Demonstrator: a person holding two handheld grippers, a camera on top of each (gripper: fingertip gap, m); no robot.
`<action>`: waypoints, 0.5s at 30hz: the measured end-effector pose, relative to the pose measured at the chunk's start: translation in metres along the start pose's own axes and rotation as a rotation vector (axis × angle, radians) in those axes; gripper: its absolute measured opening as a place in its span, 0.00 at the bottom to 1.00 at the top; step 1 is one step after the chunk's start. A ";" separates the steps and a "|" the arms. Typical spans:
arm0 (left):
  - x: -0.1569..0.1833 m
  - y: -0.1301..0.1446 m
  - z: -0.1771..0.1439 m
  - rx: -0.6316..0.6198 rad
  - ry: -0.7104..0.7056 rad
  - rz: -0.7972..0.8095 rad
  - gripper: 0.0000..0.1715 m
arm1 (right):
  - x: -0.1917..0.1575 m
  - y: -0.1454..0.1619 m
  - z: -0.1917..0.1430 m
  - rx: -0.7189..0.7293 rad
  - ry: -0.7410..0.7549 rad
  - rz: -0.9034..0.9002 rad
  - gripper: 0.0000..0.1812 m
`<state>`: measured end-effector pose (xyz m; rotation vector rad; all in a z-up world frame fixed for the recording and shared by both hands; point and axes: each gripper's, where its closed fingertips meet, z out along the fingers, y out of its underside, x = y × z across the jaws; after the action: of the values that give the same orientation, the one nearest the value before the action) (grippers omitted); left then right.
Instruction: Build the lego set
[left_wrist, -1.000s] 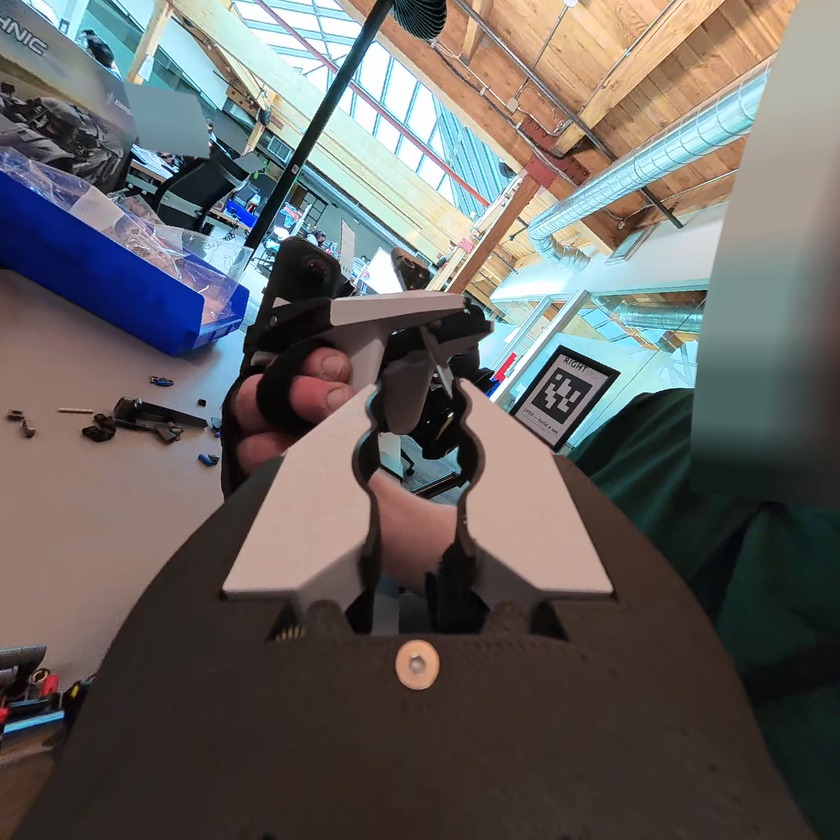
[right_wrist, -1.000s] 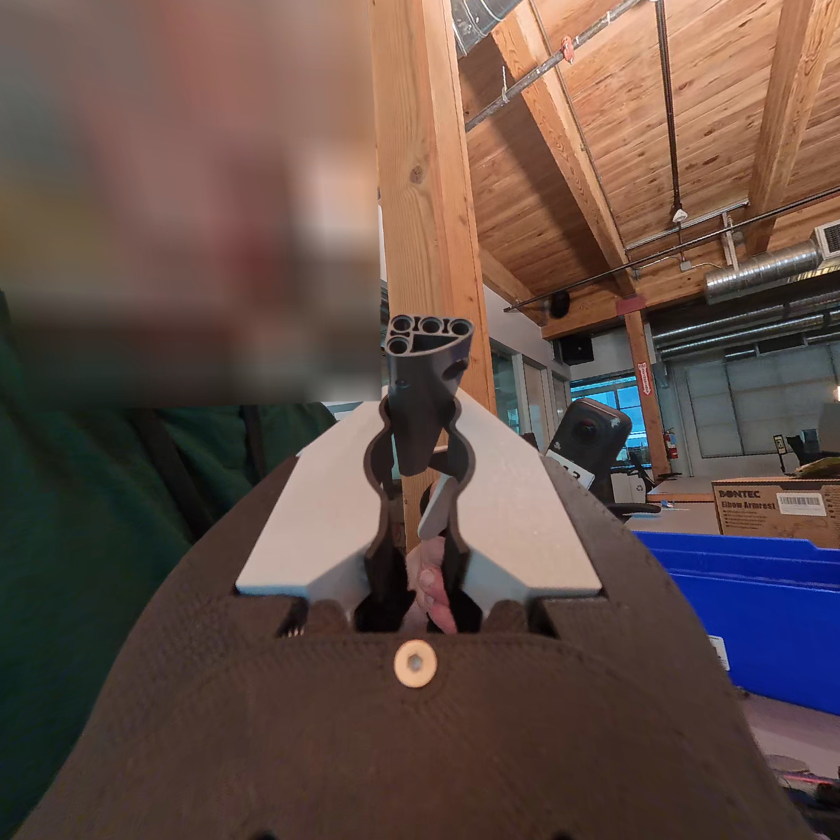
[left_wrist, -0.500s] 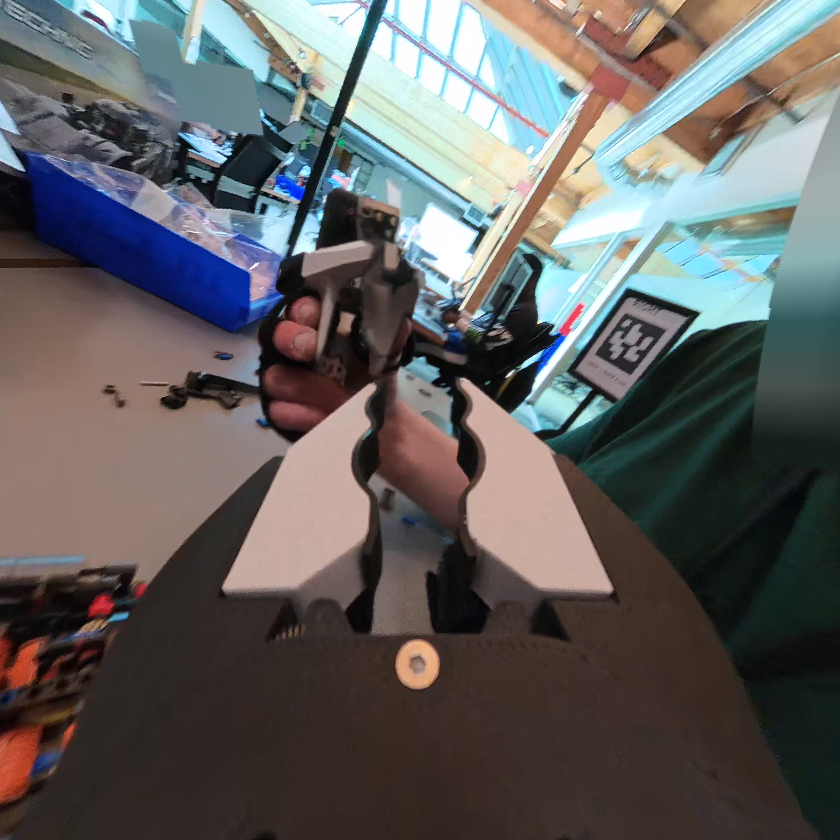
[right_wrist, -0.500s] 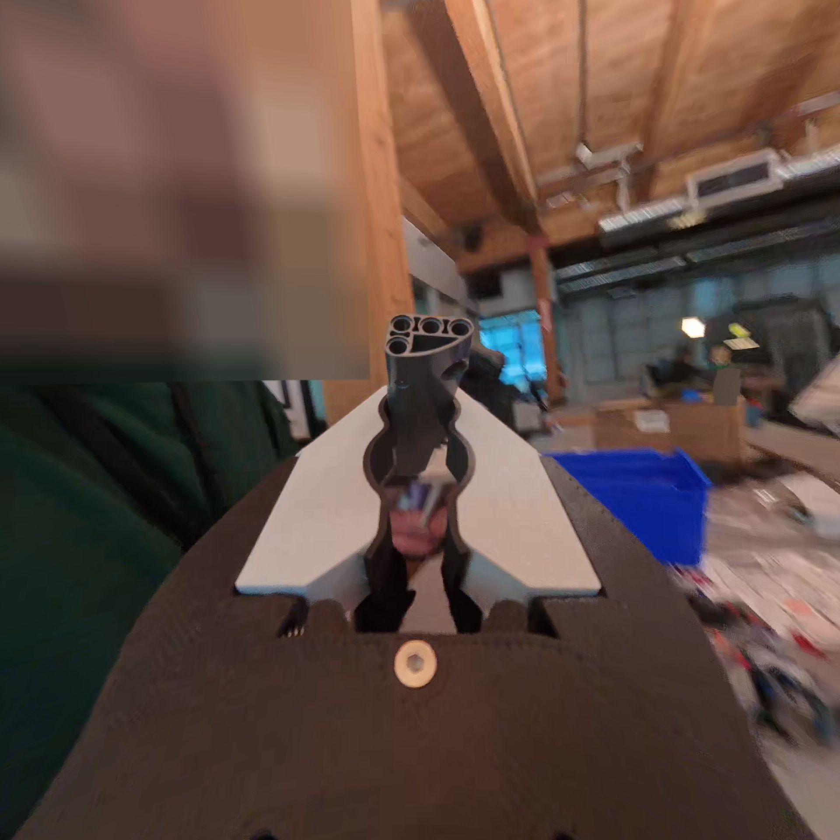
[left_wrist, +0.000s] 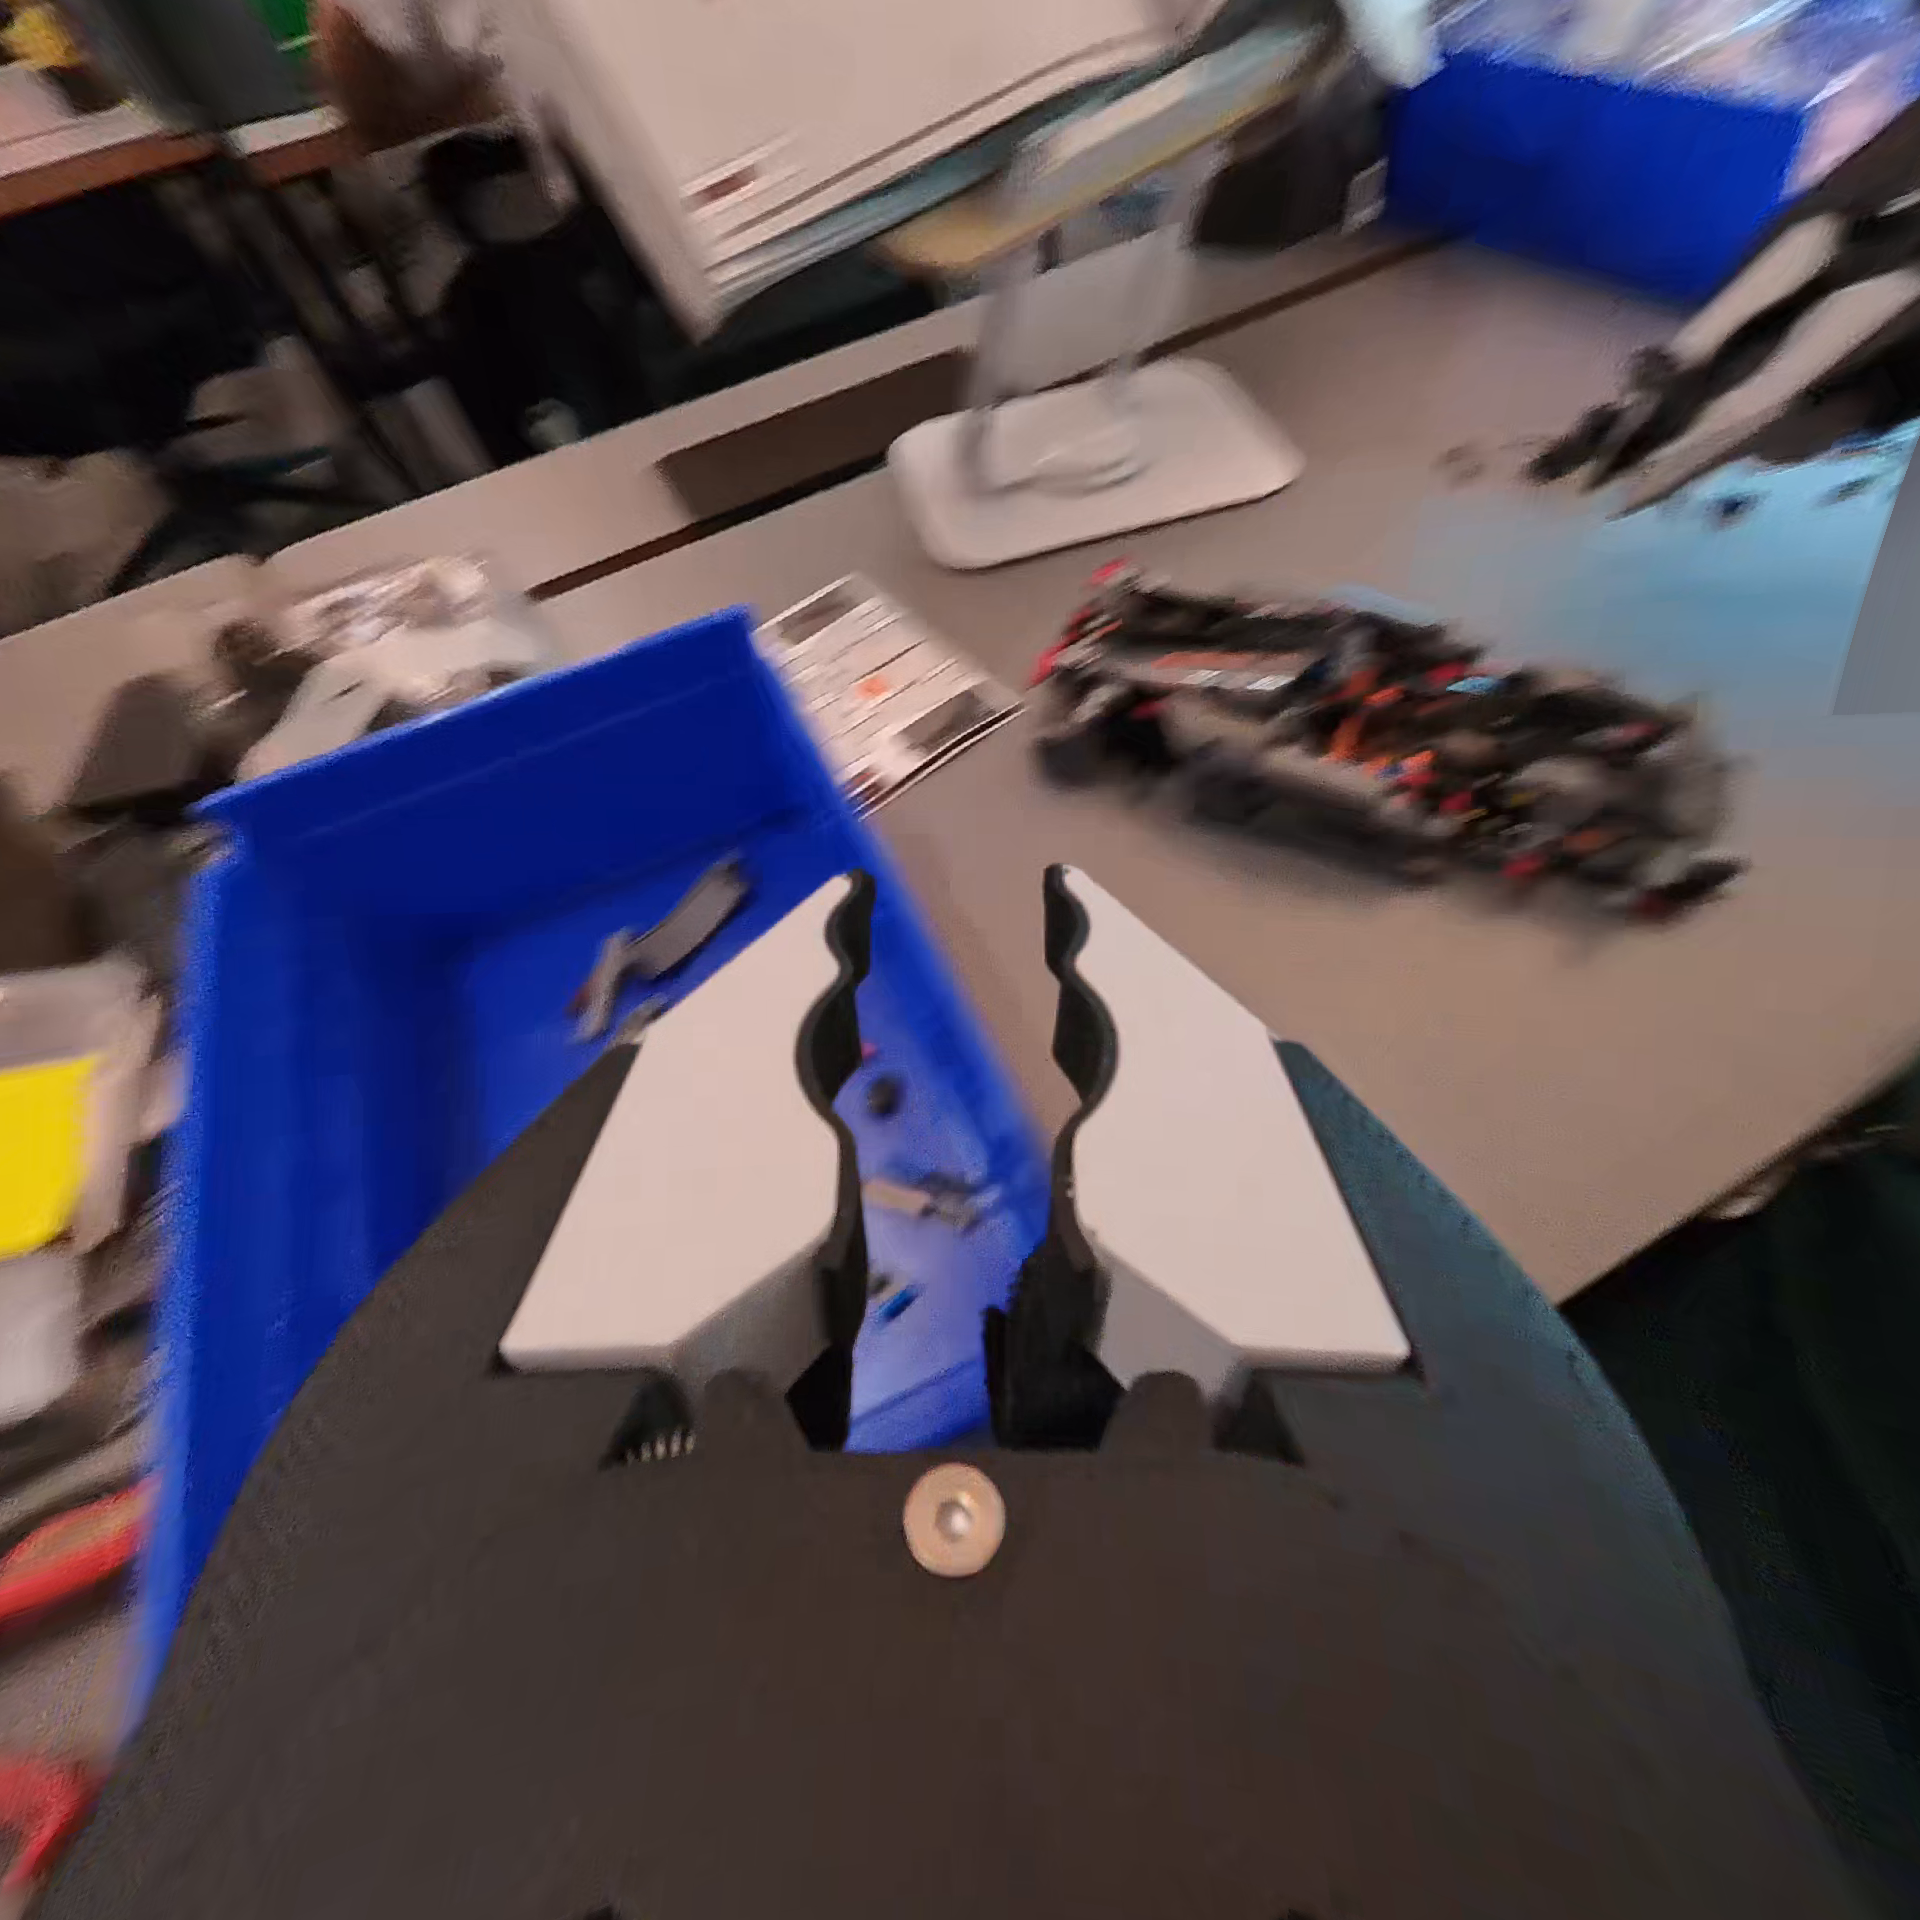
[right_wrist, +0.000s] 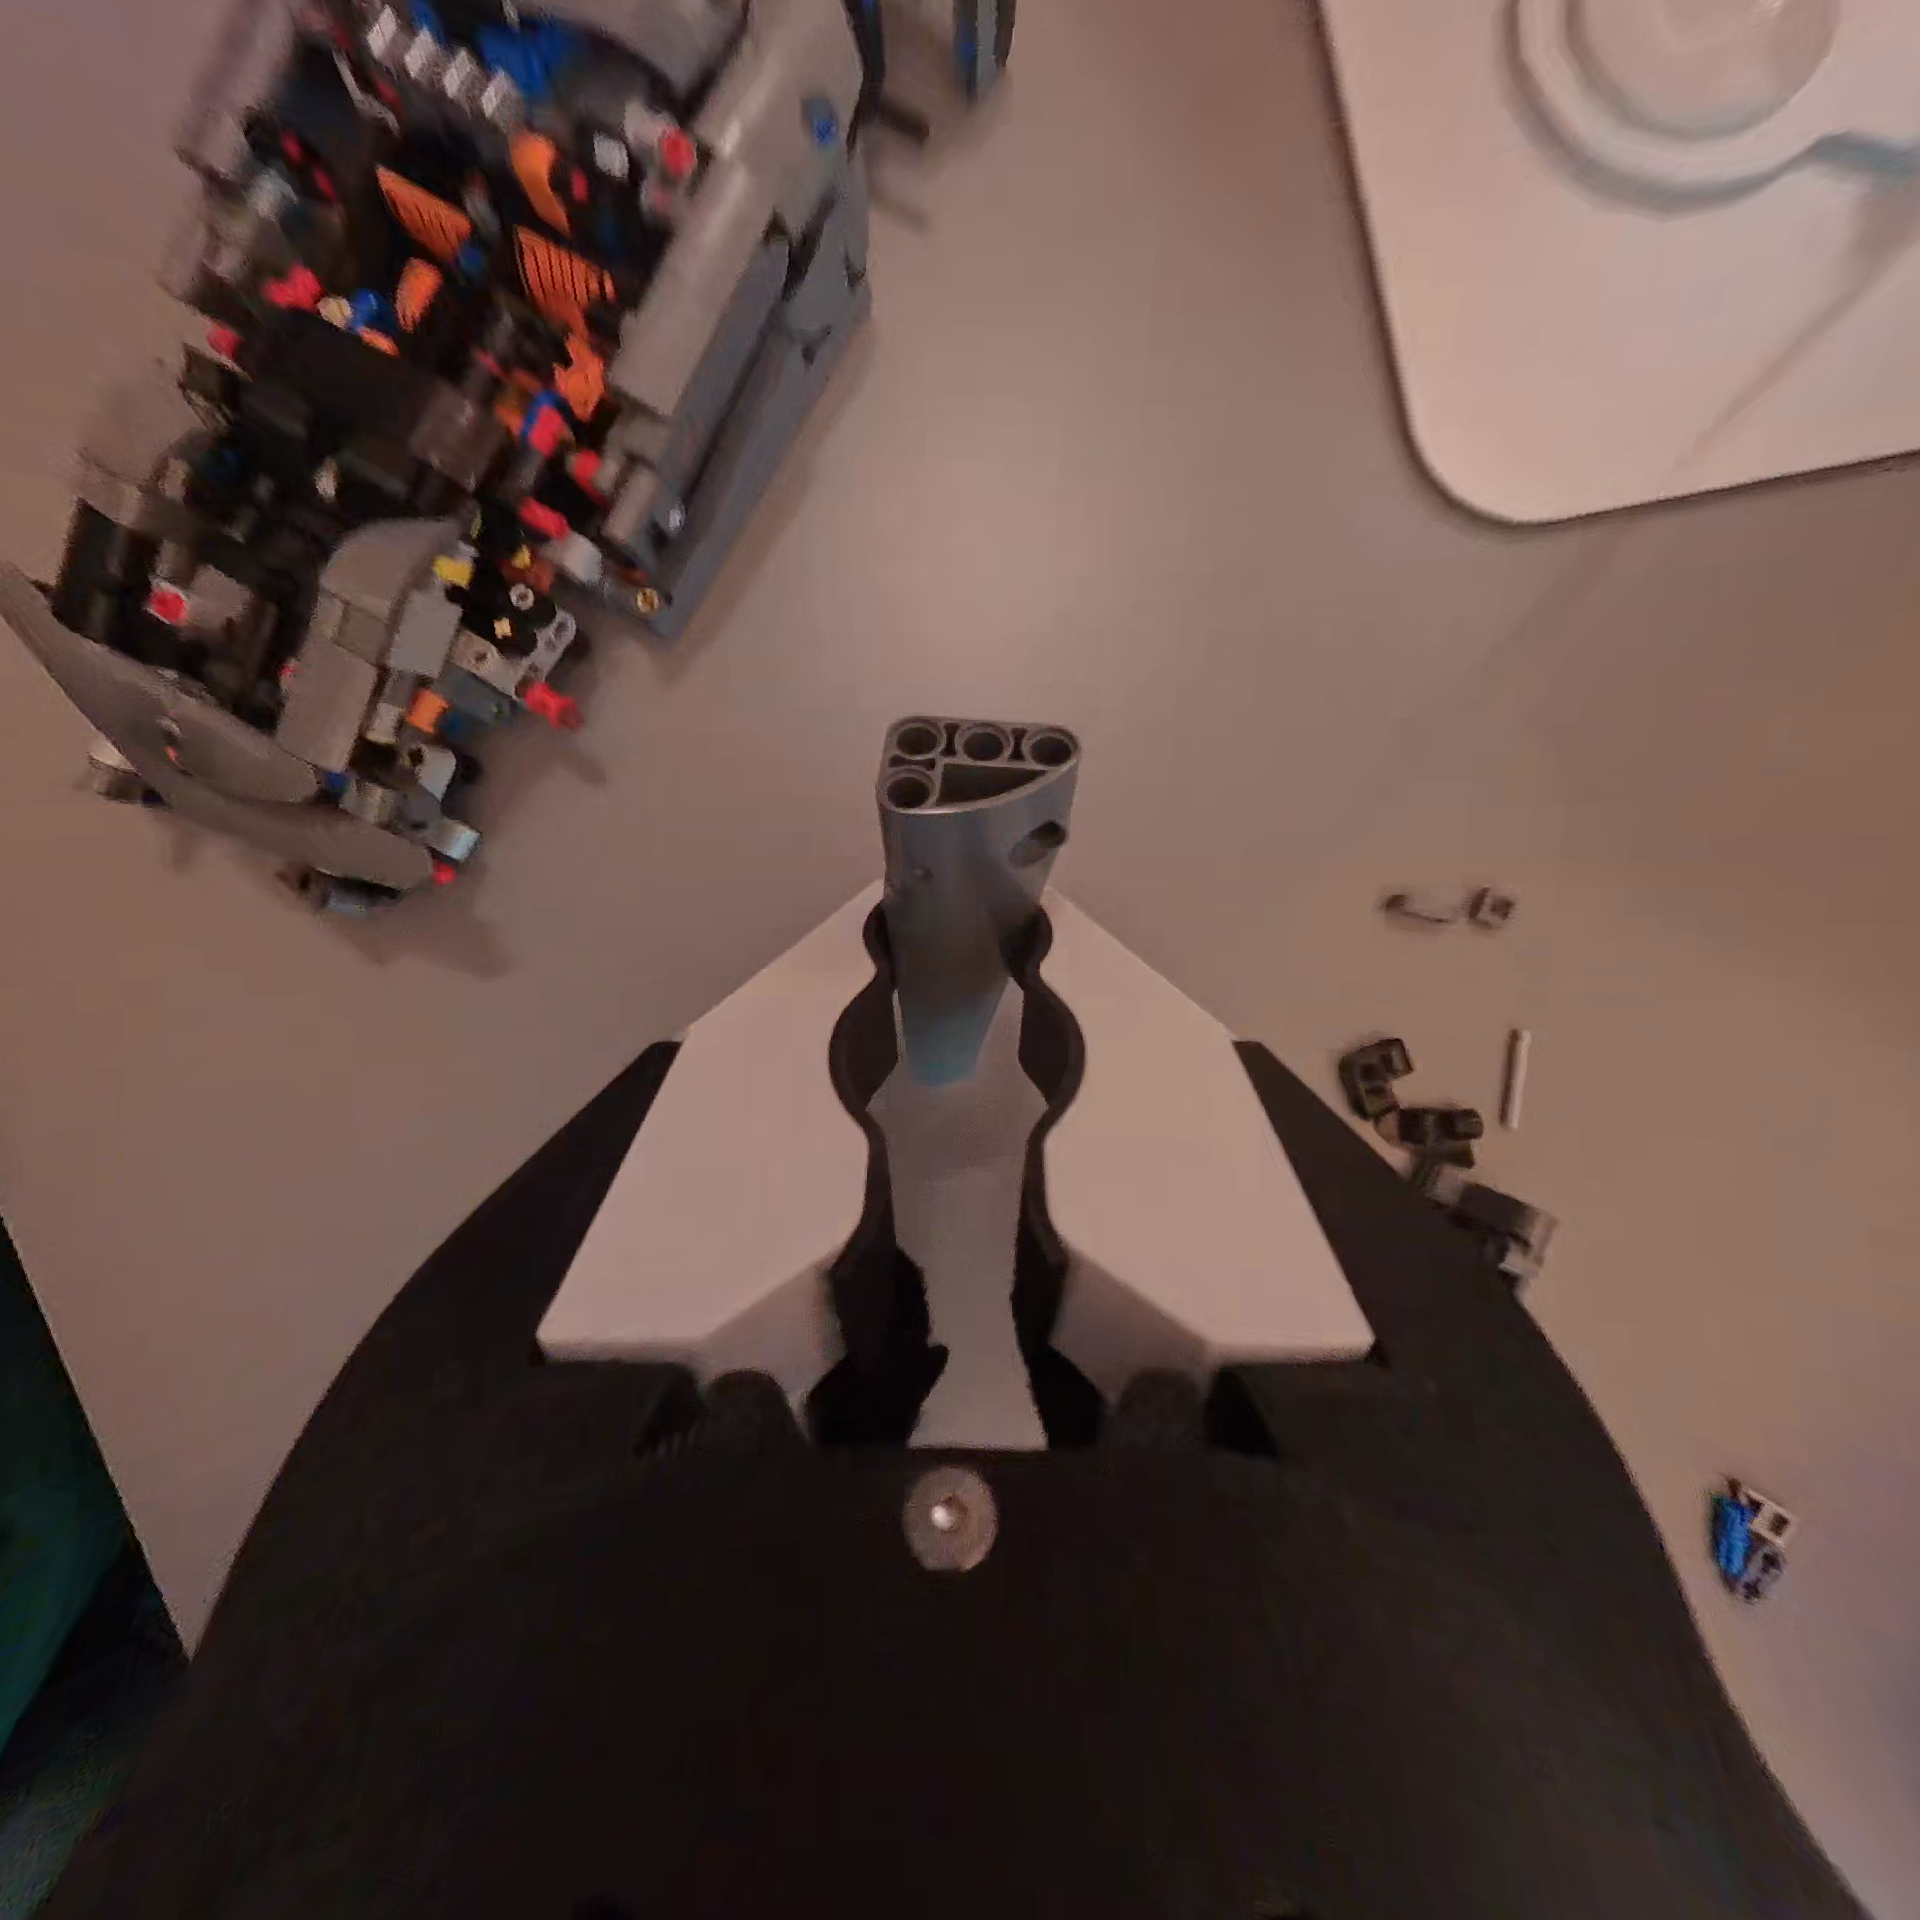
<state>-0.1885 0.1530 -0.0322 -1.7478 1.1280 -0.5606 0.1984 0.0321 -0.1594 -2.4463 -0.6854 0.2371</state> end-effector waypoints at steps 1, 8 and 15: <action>-0.021 0.010 -0.010 -0.037 -0.066 0.004 0.18 | 0.000 0.005 0.005 -0.040 0.003 0.005 0.09; -0.097 0.069 -0.040 -0.259 -0.232 0.000 0.12 | -0.007 0.023 0.028 -0.209 -0.004 0.007 0.09; -0.104 0.107 -0.014 -0.367 -0.150 0.031 0.14 | 0.002 0.028 0.030 -0.281 0.035 0.066 0.19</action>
<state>-0.2955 0.2239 -0.1100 -2.0423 1.2028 -0.2051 0.2029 0.0282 -0.1999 -2.7366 -0.6606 0.1297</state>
